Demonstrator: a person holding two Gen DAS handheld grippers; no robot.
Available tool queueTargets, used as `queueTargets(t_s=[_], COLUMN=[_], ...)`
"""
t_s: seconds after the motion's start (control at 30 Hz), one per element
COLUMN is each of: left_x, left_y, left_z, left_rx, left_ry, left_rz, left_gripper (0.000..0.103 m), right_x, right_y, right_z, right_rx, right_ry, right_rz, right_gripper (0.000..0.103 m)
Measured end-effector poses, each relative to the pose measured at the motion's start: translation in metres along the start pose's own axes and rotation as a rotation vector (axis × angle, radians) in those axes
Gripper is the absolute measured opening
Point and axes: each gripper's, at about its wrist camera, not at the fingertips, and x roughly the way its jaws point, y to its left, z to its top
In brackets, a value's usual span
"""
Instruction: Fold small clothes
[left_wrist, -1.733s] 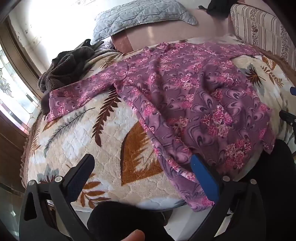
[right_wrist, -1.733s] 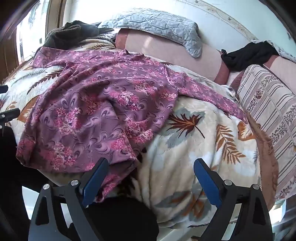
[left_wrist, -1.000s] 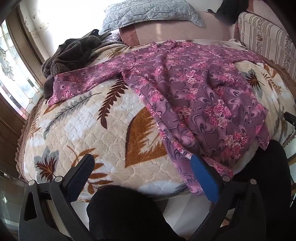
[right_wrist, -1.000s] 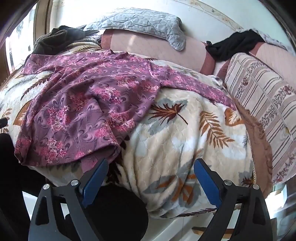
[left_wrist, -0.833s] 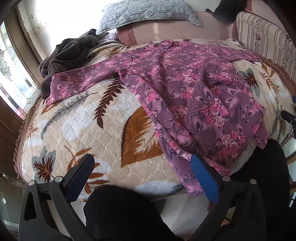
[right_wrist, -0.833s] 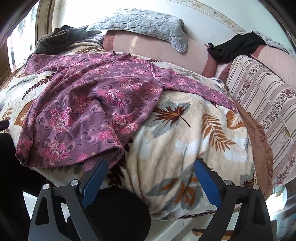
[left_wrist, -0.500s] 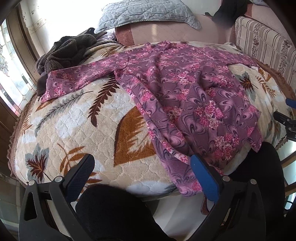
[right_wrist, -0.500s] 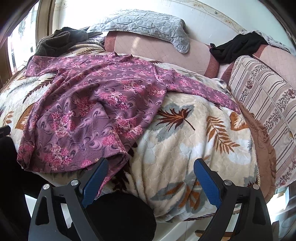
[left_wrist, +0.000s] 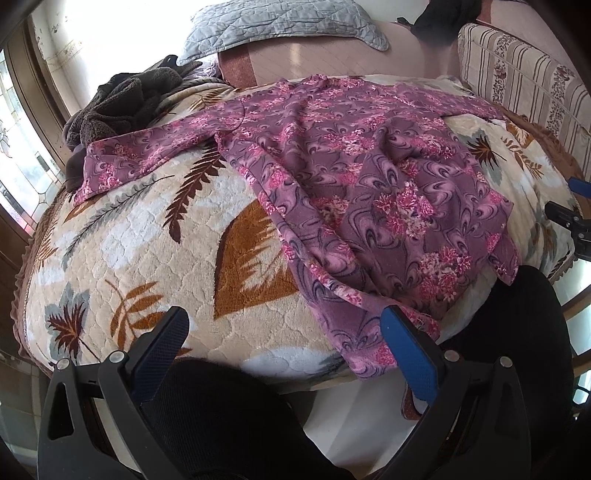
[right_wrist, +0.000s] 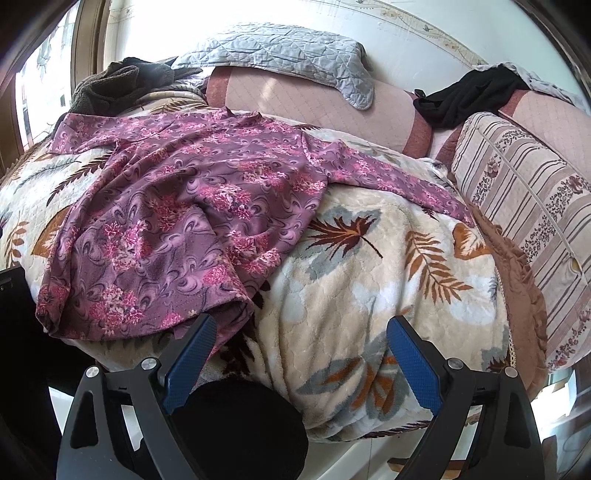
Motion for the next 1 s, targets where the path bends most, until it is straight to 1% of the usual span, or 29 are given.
queueTargets(t_s=[0.6, 1.0], left_x=[0.003, 0.008], left_y=[0.003, 0.023], left_z=[-0.002, 0.002], left_rx=[-0.010, -0.068], left_ry=[0.020, 0.038], left_rz=[-0.008, -0.022], left_gripper=[0.103, 0.103], right_x=[-0.002, 0.004], right_y=[-0.003, -0.006], right_z=[-0.004, -0.004], right_rx=[0.010, 0.030], right_ry=[-0.001, 0.014], right_rz=[-0.003, 0.024], right_gripper=[0.094, 0.093])
